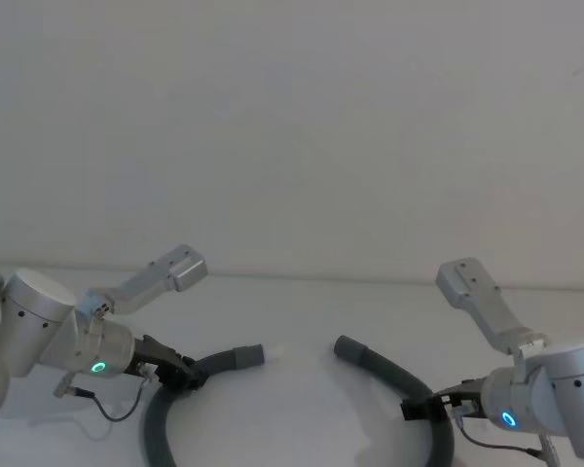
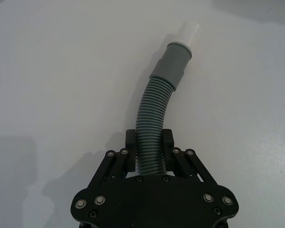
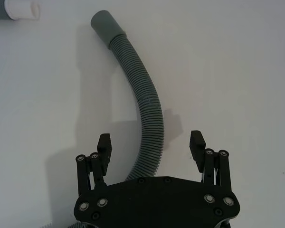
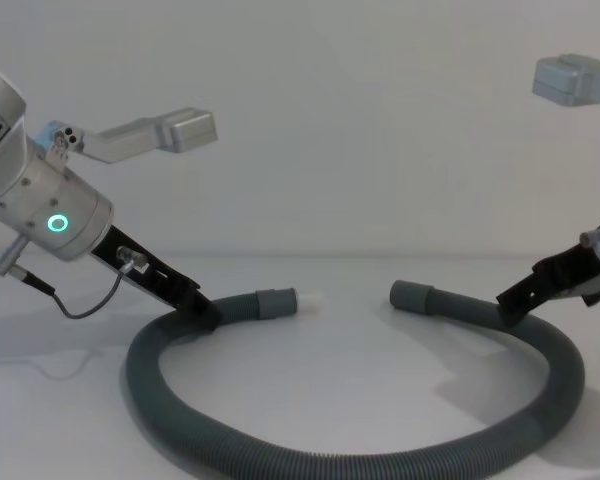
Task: Use both hands to pick up one end of the pipe from the table, align the ends, and insert them.
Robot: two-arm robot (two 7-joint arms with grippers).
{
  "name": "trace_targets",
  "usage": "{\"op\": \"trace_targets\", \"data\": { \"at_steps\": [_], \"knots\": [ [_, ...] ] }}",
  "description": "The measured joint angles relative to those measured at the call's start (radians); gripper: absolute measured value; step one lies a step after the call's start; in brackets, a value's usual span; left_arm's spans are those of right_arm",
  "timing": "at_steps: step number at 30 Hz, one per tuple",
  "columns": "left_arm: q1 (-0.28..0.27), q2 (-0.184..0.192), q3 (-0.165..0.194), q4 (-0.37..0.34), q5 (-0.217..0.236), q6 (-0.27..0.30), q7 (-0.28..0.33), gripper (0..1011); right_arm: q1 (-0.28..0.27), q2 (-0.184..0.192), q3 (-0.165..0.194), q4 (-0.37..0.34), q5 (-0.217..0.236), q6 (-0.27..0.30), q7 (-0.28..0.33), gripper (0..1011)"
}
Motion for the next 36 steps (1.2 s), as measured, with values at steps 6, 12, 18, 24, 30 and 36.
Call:
{"op": "trace_targets", "data": {
  "at_steps": [6, 12, 18, 24, 30, 36],
  "knots": [
    [0.0, 0.0, 0.0, 0.0, 0.0, 0.0, 0.0, 290, 0.003, -0.016, 0.014, 0.008, 0.002, 0.022, -0.006, 1003],
    [0.0, 0.0, 0.0, 0.0, 0.0, 0.0, 0.0, 290, 0.004, -0.026, 0.022, 0.013, 0.003, 0.034, -0.008, 1003],
    [0.0, 0.0, 0.0, 0.0, 0.0, 0.0, 0.0, 290, 0.005, -0.032, 0.027, 0.016, 0.004, 0.043, -0.01, 1003],
    [0.0, 0.0, 0.0, 0.0, 0.0, 0.0, 0.0, 290, 0.006, -0.036, 0.03, 0.017, 0.005, 0.048, -0.011, 1003],
    [0.0, 0.0, 0.0, 0.0, 0.0, 0.0, 0.0, 290, 0.006, -0.038, 0.032, 0.018, 0.005, 0.051, -0.012, 1003],
    [0.0, 0.0, 0.0, 0.0, 0.0, 0.0, 0.0, 290, 0.007, -0.04, 0.033, 0.019, 0.006, 0.053, -0.013, 1003]
  ]
}}
